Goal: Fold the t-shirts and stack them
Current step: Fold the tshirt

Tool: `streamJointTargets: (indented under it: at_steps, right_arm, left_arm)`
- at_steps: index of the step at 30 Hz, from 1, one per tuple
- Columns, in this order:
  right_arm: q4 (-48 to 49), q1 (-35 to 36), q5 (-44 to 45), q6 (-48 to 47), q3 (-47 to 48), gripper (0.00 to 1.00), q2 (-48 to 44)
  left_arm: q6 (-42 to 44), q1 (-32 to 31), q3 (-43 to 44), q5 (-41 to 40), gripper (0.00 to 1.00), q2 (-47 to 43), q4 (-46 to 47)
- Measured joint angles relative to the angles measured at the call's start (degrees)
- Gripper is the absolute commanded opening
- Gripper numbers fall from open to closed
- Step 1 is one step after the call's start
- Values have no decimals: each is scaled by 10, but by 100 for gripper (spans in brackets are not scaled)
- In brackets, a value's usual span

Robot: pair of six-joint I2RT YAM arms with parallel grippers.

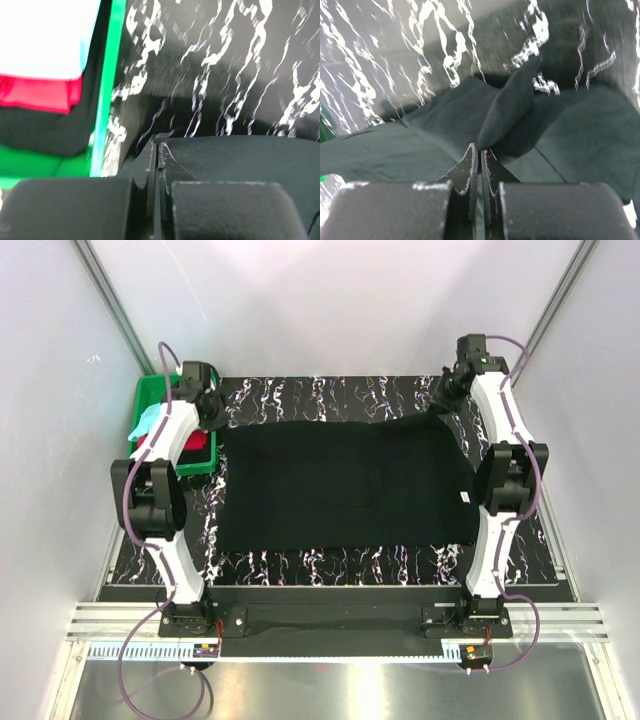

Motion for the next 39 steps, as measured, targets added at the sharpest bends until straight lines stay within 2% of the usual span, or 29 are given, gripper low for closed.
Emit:
streamJointTargets:
  at_steps: [8,18,27,39]
  right_arm:
    - [26,0,4,0,-221,0,-161]
    - [47,0,34,-8,-357,0,-299]
    - [63,0,34,-23,-441,0,-323]
    - [77,-1,45,-35,-505,0,-339]
  left_arm:
    - [9,0,-116,-8,0,-59,-3]
    - [17,-2,-188,-30,0,-116,-2]
    - [18,-12,-266,-49,0,-149,-2]
    - [22,-31,-304,-70,0,-151,-2]
